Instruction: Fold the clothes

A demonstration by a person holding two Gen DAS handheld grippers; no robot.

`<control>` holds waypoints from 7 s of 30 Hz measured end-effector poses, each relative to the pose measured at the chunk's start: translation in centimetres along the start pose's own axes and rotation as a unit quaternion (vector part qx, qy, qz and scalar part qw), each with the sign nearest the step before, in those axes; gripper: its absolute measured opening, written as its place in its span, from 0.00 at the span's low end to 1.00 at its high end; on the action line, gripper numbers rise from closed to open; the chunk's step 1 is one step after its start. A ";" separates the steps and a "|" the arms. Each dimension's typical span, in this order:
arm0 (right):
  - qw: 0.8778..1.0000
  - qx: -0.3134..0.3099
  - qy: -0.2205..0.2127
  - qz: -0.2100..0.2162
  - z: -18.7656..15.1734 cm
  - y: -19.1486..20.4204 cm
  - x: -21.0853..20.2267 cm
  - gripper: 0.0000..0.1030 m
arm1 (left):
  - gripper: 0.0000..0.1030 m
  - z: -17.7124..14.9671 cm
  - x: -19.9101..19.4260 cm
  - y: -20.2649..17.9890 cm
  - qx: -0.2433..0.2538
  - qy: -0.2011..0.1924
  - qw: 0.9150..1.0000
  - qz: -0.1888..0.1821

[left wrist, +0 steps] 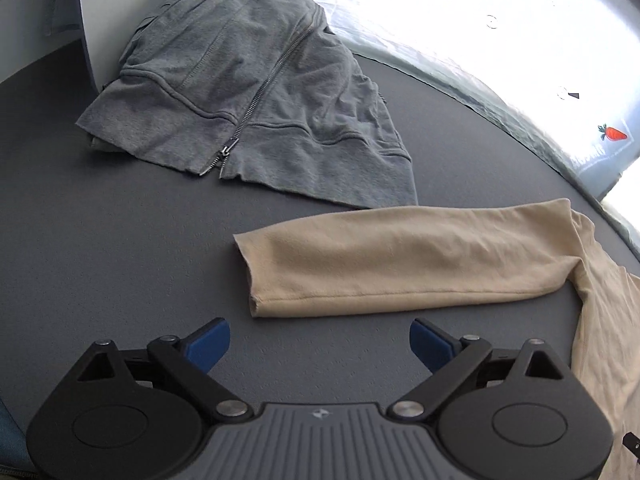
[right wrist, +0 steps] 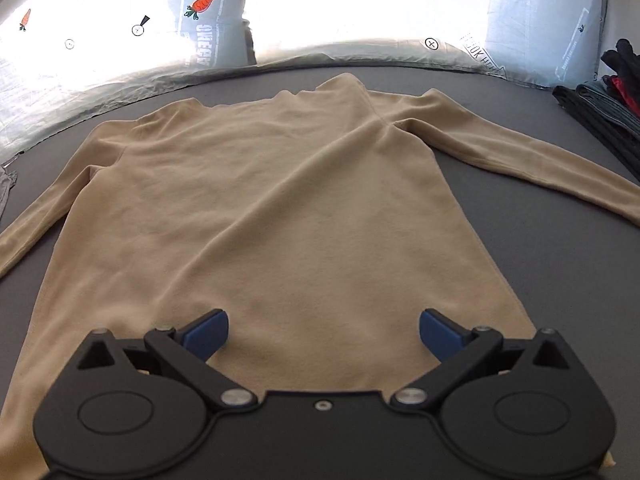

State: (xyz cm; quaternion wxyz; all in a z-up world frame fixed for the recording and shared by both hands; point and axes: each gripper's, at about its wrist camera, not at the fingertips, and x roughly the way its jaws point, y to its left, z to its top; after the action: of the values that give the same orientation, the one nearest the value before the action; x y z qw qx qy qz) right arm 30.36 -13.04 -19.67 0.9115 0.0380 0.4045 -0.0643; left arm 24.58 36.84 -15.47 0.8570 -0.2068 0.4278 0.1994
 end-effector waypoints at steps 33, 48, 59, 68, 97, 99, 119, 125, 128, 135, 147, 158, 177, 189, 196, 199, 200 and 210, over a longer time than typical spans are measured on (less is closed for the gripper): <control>0.987 0.134 0.044 0.079 3.0 0.0 -0.9 0.67 | 0.73 2.7 2.0 -11.9 0.105 0.068 0.975 -0.183; 0.949 0.120 0.107 0.270 6.5 9.0 3.5 0.40 | 1.00 0.2 5.3 -12.7 0.177 0.135 0.970 -0.099; 0.957 0.058 0.115 0.259 6.6 11.2 3.9 0.06 | 1.00 -1.1 5.4 -14.7 0.246 0.126 0.960 -0.047; 0.974 -0.053 0.026 0.217 7.4 12.1 -0.1 0.03 | 1.00 -1.6 5.1 -15.0 0.246 0.104 0.963 -0.030; 0.980 0.005 -0.006 0.197 11.9 -14.3 -1.1 0.03 | 1.00 -13.9 -3.9 -32.0 0.182 0.040 0.982 0.013; 0.980 0.005 0.004 0.199 11.8 -15.5 -0.3 0.03 | 1.00 -14.5 -3.9 -32.5 0.180 0.044 0.982 0.026; 0.966 -0.041 0.078 0.241 10.2 -15.8 6.4 0.11 | 1.00 -16.6 -1.7 -30.8 0.101 0.082 0.989 0.065; 0.968 -0.063 0.021 0.244 11.6 -15.9 4.7 0.05 | 1.00 -16.0 -1.5 -31.6 0.096 0.099 0.987 0.079; 0.969 -0.076 -0.012 0.233 13.0 -15.9 4.1 0.05 | 1.00 -15.7 -1.3 -31.9 0.091 0.109 0.986 0.087; 0.976 -0.061 -0.061 0.202 16.5 -18.5 5.1 0.05 | 1.00 -15.0 -1.0 -32.9 0.074 0.137 0.981 0.115; 0.984 -0.002 -0.078 0.157 19.2 -24.2 7.2 0.05 | 1.00 -15.2 -1.5 -35.4 0.085 0.136 0.972 0.170; 0.993 0.034 -0.048 0.099 18.5 -27.0 10.0 0.05 | 1.00 -15.6 -1.7 -36.2 0.089 0.129 0.971 0.179; 0.992 0.086 0.002 0.097 12.0 -25.4 3.6 0.42 | 1.00 -16.6 -2.6 -33.6 0.047 0.146 0.984 0.092; 0.990 0.085 0.016 0.115 6.3 -16.3 -2.3 0.47 | 1.00 -13.0 -1.3 -30.7 0.194 0.177 0.965 0.001; 0.989 0.077 0.022 0.121 3.8 -9.5 -4.9 0.47 | 1.00 -11.0 -3.7 -26.4 0.215 0.161 0.962 -0.037; 0.987 0.086 0.030 0.135 2.6 -6.5 -5.6 0.46 | 1.00 -9.5 -3.7 -24.7 0.233 0.149 0.960 -0.036; 0.986 0.087 0.032 0.139 2.2 -5.5 -5.8 0.45 | 1.00 -8.9 -3.4 -24.3 0.238 0.147 0.959 -0.036; 0.967 0.105 0.081 0.219 -1.0 5.2 -6.0 0.22 | 1.00 -7.5 -1.3 -17.2 0.284 0.167 0.944 -0.010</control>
State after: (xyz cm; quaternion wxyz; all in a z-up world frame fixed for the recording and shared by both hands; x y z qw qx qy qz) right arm 26.46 -7.25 -15.81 0.8585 0.2262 0.4496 0.0984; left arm 27.87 18.35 -15.34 0.7988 0.0101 0.6011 0.0235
